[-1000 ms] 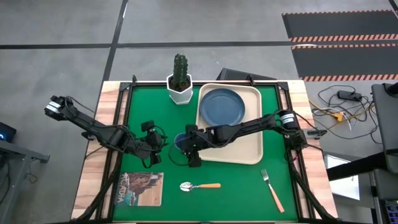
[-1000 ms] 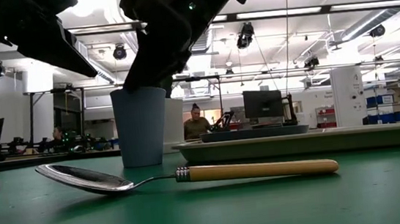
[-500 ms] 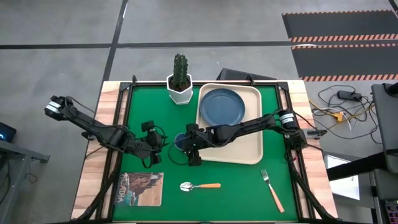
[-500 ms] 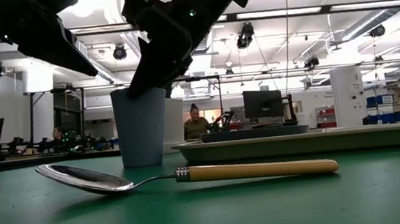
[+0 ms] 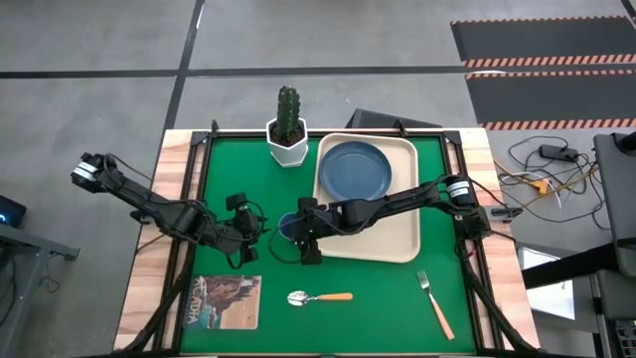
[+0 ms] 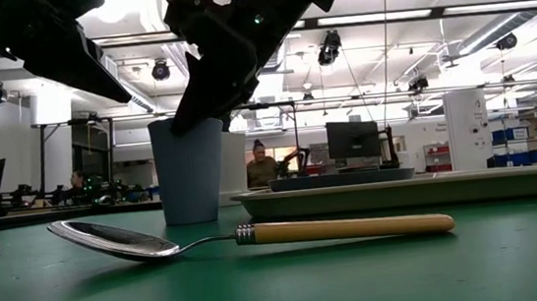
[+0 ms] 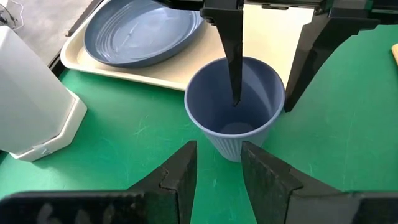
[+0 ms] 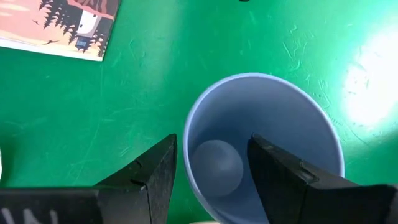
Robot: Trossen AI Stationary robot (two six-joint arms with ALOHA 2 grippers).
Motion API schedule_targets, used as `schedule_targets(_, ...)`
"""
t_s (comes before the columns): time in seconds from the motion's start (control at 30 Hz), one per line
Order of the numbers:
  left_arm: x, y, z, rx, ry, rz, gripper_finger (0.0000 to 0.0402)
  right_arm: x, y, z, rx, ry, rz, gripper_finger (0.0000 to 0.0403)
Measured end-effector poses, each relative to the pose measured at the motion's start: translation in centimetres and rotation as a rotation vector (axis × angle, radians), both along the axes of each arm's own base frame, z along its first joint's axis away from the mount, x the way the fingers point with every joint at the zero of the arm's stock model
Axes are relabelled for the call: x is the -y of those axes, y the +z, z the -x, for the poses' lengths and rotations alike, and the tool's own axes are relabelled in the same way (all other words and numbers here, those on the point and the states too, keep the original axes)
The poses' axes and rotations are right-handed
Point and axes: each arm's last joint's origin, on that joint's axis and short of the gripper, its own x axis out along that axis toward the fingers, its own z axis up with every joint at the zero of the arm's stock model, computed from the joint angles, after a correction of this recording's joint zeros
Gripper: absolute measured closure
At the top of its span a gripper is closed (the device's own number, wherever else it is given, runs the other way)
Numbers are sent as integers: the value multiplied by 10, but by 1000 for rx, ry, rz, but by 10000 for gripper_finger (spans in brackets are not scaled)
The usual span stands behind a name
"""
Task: Pick and place plate/cup/fork/spoon on tray
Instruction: Put the blue cup on the white serving tray at the bottom of the blue plate
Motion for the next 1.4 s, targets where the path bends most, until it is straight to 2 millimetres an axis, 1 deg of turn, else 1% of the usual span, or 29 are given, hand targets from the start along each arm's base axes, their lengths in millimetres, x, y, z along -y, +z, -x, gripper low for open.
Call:
schedule_targets(0.4, 0, 0, 0, -1, 0, 0, 295, 0, 0, 0, 0, 1, 2, 218)
schedule_targets(0.5, 0, 0, 0, -1, 0, 0, 295, 0, 0, 0, 0, -8, 8, 225)
schedule_targets(0.6, 0, 0, 0, -1, 0, 0, 295, 0, 0, 0, 2, -12, 10, 256)
schedule_targets(0.83, 0, 0, 0, 1, 0, 1, 295, 0, 6, 0, 14, 4, 10, 373)
schedule_targets(0.87, 0, 0, 0, 1, 0, 1, 295, 0, 6, 0, 13, 15, 12, 384)
schedule_targets(0.97, 0, 0, 0, 2, 1, 1, 295, 0, 7, 0, 13, 39, 21, 392)
schedule_targets(1.07, 0, 1, -1, 24, 10, 8, 295, 0, 20, 4, 14, 61, 42, 394)
schedule_targets(1.13, 1, 2, -2, 40, 12, 14, 295, 0, 36, 9, 31, 74, 54, 394)
schedule_targets(1.27, 1, 4, -4, 66, 13, 27, 295, -1, 66, 29, 29, 80, 61, 394)
schedule_targets(1.4, 2, 6, -6, 102, 14, 43, 295, -10, 85, 55, 5, 61, 93, 394)
